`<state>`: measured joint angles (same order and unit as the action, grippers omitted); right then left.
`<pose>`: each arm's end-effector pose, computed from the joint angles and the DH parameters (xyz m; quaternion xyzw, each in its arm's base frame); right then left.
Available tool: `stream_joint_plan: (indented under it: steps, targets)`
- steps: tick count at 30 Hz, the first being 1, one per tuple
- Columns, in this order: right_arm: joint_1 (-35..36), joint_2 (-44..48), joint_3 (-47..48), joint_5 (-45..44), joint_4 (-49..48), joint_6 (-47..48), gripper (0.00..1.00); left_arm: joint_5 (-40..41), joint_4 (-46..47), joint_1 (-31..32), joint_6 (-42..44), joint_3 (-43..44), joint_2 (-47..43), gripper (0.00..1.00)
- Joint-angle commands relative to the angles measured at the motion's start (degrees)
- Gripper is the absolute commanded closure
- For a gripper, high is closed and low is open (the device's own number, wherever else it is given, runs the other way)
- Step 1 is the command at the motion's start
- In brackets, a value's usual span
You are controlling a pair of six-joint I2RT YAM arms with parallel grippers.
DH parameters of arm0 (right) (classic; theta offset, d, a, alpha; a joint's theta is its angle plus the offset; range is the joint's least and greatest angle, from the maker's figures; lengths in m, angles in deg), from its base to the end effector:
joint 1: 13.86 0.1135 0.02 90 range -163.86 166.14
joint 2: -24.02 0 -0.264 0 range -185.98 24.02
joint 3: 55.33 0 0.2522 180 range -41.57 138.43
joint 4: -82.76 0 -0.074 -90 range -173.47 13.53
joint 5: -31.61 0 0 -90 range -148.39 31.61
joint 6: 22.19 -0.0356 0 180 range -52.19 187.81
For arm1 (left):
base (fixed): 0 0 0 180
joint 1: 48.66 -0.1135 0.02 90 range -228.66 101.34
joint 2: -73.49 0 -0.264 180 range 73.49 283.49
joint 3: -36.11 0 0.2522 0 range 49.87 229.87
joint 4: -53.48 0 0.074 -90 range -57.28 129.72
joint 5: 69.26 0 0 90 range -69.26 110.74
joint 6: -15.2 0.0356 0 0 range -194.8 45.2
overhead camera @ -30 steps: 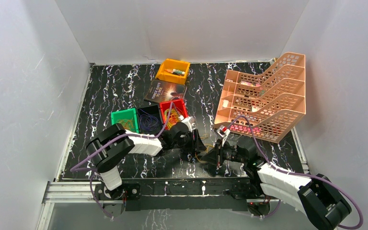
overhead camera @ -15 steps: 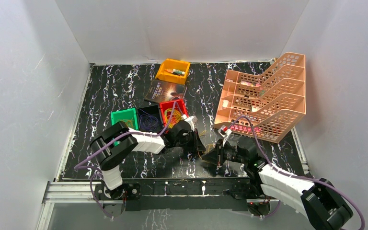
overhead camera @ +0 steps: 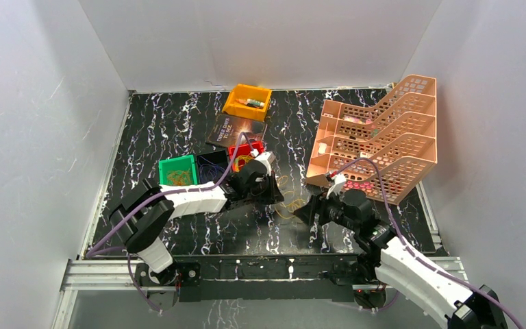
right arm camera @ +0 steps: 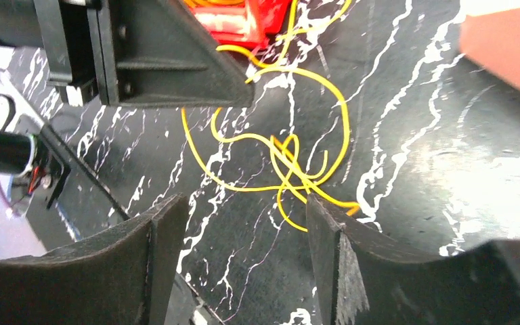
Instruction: Untangle the cables
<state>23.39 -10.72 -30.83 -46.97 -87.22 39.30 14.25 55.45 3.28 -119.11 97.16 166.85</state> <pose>0.1178 0.0985 0.1814 -0.1189 0.8097 0.3774 0.4334 0.2083 -0.2726 0.1870 0.0857 0.8623 -0.4026 0.2949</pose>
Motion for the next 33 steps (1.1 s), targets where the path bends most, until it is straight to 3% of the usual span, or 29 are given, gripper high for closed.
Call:
stream_joint_plan:
  steps: [1, 8, 19, 27, 33]
  targets:
    - [0.26, 2.32, 4.79, -8.27, 6.95, 0.59, 0.26, 2.20, -4.74, -0.51, 3.40, 1.80, -3.28, 1.00]
    - [0.21, 2.59, 6.73, -13.97, 8.54, 0.52, 0.24, 3.20, -10.03, -0.46, 9.13, 5.64, -5.28, 1.00]
    - [0.25, 2.47, 7.54, -15.71, 7.97, 0.14, 0.24, 4.61, -21.70, -0.47, 19.45, 16.60, -9.84, 1.00]
    - [0.25, 3.12, 7.21, -16.34, 7.49, 0.05, 0.23, 12.85, -30.32, -1.05, 24.95, 23.51, -11.98, 1.00]
    - [0.24, 2.52, 6.66, -15.80, 6.52, -0.05, 0.23, 15.79, -35.15, -5.25, 28.49, 28.64, -12.66, 1.00]
